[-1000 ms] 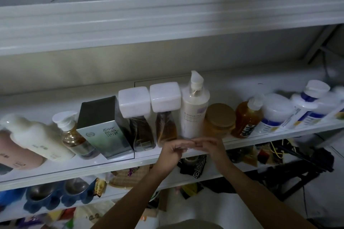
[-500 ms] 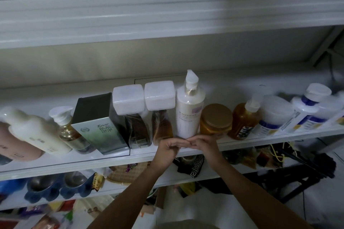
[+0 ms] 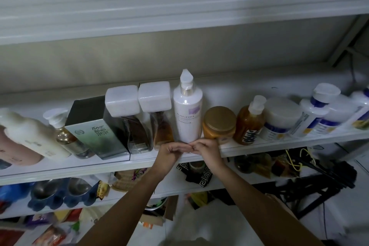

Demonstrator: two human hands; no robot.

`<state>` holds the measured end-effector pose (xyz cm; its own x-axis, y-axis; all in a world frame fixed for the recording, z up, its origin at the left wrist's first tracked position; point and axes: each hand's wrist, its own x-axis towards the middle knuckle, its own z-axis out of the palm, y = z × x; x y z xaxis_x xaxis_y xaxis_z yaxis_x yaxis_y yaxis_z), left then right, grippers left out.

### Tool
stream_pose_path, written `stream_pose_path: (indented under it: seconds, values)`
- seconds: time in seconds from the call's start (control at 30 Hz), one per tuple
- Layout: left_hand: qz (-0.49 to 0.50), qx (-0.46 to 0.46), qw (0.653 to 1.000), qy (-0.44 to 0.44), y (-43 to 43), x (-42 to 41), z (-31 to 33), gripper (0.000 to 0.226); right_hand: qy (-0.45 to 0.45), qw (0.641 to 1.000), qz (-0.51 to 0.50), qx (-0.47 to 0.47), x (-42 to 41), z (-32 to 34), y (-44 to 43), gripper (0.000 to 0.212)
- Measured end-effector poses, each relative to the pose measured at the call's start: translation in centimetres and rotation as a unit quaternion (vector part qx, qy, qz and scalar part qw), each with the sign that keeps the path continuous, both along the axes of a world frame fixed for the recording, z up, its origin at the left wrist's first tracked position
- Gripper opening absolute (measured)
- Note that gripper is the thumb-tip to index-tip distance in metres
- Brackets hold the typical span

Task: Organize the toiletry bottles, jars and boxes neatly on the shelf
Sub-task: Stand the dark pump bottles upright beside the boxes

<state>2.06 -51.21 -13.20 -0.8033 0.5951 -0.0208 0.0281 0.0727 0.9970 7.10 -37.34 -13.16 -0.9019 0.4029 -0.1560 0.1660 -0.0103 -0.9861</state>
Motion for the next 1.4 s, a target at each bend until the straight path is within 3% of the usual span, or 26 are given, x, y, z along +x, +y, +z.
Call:
stream_pose_path:
  seconds: [0.5, 0.77, 1.03, 1.4]
  values:
    - [0.004, -0.016, 1.000, -0.018, 0.0, -0.5, -0.2, 0.038, -0.007, 1.000, -0.020, 0.010, 0.0, -0.5, -0.1, 0.021]
    - [-0.022, 0.024, 0.999, -0.023, -0.2, -0.7, -0.8, 0.059, -0.017, 0.999, -0.028, -0.005, 0.1, -0.3, -0.2, 0.020]
    - [-0.042, 0.047, 0.998, -0.032, -0.5, -1.0, -1.5, 0.045, -0.021, 0.999, -0.043, 0.015, 0.1, -0.4, -0.3, 0.024]
    - [-0.063, 0.073, 0.994, -0.044, -0.4, -0.7, -1.2, 0.050, 0.007, 0.999, -0.014, 0.045, 0.5, -0.8, 0.2, 0.026]
